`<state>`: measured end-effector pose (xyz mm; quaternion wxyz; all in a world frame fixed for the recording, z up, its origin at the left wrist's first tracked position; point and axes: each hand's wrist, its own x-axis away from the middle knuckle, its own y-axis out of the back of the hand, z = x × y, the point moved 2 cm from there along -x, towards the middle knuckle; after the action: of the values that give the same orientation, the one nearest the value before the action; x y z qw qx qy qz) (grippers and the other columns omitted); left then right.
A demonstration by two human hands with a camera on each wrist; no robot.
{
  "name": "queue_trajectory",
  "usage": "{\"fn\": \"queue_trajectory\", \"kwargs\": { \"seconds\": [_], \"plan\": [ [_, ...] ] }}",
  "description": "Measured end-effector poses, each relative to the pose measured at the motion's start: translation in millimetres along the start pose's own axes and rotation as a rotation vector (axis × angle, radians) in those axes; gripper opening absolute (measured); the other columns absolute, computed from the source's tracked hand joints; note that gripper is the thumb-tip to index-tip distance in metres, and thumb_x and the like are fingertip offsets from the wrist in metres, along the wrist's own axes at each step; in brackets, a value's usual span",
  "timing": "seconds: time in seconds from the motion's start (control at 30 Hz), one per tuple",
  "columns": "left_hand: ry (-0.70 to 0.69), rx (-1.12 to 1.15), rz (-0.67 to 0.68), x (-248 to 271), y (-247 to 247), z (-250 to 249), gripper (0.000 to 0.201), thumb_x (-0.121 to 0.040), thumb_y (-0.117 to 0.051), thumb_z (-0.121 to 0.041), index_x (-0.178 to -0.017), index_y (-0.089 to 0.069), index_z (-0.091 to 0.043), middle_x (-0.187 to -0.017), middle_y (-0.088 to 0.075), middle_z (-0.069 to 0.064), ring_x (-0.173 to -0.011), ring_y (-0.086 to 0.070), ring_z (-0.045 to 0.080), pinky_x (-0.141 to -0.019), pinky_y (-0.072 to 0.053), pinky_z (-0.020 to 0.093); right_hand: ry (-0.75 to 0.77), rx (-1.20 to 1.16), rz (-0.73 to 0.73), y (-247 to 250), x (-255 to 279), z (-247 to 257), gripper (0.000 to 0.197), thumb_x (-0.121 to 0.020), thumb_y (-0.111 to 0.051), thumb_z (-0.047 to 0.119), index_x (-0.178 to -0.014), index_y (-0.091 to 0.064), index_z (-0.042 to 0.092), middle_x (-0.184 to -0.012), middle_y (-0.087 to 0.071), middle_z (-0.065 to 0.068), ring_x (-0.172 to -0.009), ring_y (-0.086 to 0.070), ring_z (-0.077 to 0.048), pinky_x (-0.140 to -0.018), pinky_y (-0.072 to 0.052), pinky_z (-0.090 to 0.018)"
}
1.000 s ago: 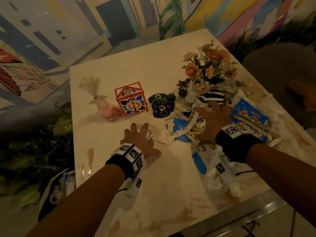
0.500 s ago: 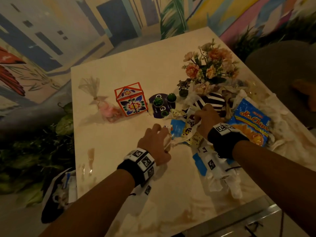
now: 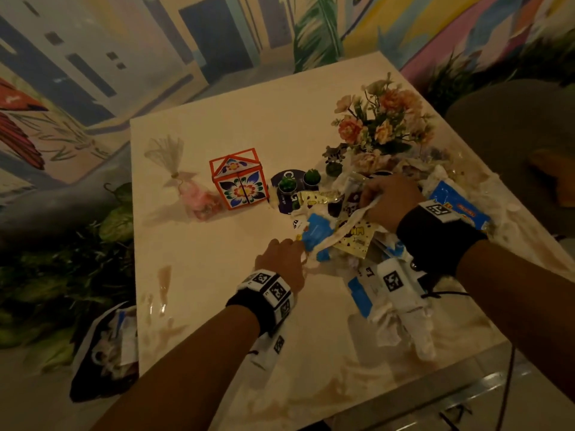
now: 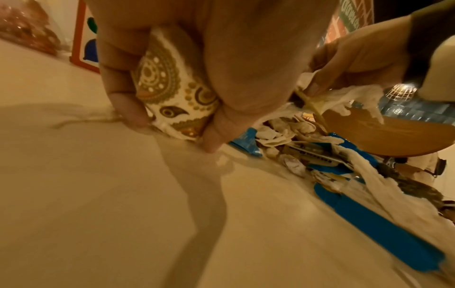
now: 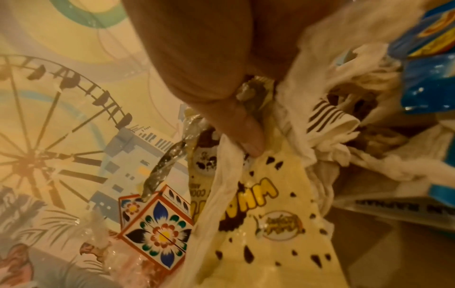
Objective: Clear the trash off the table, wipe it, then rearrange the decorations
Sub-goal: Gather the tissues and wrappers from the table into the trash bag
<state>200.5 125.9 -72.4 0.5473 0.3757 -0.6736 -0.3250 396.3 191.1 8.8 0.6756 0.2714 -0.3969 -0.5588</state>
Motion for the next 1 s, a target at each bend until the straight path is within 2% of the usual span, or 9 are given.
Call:
{"fn": "queue_trajectory", "kwargs": {
  "seconds": [0.13,0.33,0.43,0.53,0.63,0.73,0.87,0.93,1.0],
  "plan": [
    [0.029,0.020,-0.013,1,5,4,0.034,-0.088,-0.051,-0.026,-0.122,-0.048,-0.025,-0.123,-0.053,0.001,-0.117,-0.045,0.023,-0.094,-0.041,0.038,0.025,-0.029,0.013,11,5,9,0.035,-0.069,-0.072,0.000,-0.054,-0.056,0.027,-0.077,-0.061,0.001,-0.079,-0.056,-0.016,-0.070,-0.040,-0.023],
    [0.043,0.206,-0.146,10,13,25,0.011,-0.088,-0.051,-0.020,-0.095,-0.058,-0.015,-0.102,-0.064,0.009,-0.096,-0.059,0.028,-0.070,-0.038,0.026,0.052,-0.045,-0.046,16,8,12,0.036,-0.066,-0.067,-0.005,-0.054,-0.056,0.027,-0.076,-0.062,0.000,-0.081,-0.059,-0.019,-0.073,-0.042,-0.024],
    [0.058,0.383,-0.221,18,28,39,0.006,-0.083,-0.063,-0.019,-0.087,-0.061,-0.015,-0.095,-0.065,0.006,-0.089,-0.059,0.024,-0.070,-0.039,0.025,0.027,-0.073,-0.106,24,12,12,0.027,-0.067,-0.064,-0.005,-0.059,-0.060,0.020,-0.068,-0.057,0.007,-0.070,-0.054,-0.015,-0.064,-0.040,-0.021],
    [0.050,0.559,-0.263,28,49,53,0.009,-0.078,-0.071,-0.016,-0.078,-0.061,-0.016,-0.082,-0.066,0.004,-0.075,-0.060,0.020,-0.071,-0.047,0.029,0.027,-0.090,-0.160,35,14,12,0.026,-0.066,-0.069,0.000,-0.056,-0.060,0.022,-0.063,-0.056,0.012,-0.062,-0.053,-0.011,-0.056,-0.036,-0.017],
    [0.042,0.752,-0.328,42,68,68,0.008,-0.076,-0.071,-0.009,-0.076,-0.064,-0.012,-0.069,-0.066,0.005,-0.057,-0.060,0.016,-0.056,-0.047,0.027,0.058,-0.109,-0.194,43,16,20,0.018,-0.065,-0.071,0.002,-0.060,-0.063,0.017,-0.062,-0.057,0.007,-0.058,-0.050,-0.004,-0.050,-0.034,-0.015],
    [0.083,0.892,-0.398,54,80,83,0.007,-0.076,-0.070,-0.005,-0.075,-0.064,-0.009,-0.062,-0.064,0.006,-0.048,-0.056,0.011,-0.044,-0.043,0.022,0.121,-0.097,-0.193,44,20,35,0.014,-0.065,-0.071,0.002,-0.062,-0.065,0.013,-0.065,-0.059,0.001,-0.060,-0.050,-0.009,-0.052,-0.034,-0.014],
    [0.162,1.026,-0.496,64,85,115,0.012,-0.075,-0.070,0.001,-0.073,-0.063,-0.009,-0.055,-0.061,0.004,-0.045,-0.057,0.009,-0.042,-0.043,0.021,0.176,-0.101,-0.168,32,23,59,0.017,-0.063,-0.072,0.002,-0.059,-0.063,0.016,-0.066,-0.063,-0.005,-0.066,-0.056,-0.020,-0.059,-0.041,-0.022],
    [0.205,1.028,-0.524,69,84,136,0.013,-0.075,-0.071,-0.001,-0.071,-0.063,-0.011,-0.051,-0.061,0.000,-0.044,-0.058,0.008,-0.042,-0.044,0.021,0.196,-0.102,-0.127,21,21,72,0.017,-0.063,-0.073,0.004,-0.058,-0.062,0.016,-0.065,-0.062,-0.003,-0.066,-0.056,-0.020,-0.056,-0.039,-0.022],
    [0.253,1.014,-0.550,77,82,159,0.011,-0.077,-0.071,-0.002,-0.073,-0.063,-0.009,-0.055,-0.061,0.005,-0.043,-0.057,0.006,-0.042,-0.044,0.020,0.223,-0.095,-0.083,7,19,87,0.024,-0.063,-0.075,0.005,-0.054,-0.059,0.020,-0.062,-0.060,0.002,-0.063,-0.054,-0.017,-0.051,-0.037,-0.020]
  ]
}}
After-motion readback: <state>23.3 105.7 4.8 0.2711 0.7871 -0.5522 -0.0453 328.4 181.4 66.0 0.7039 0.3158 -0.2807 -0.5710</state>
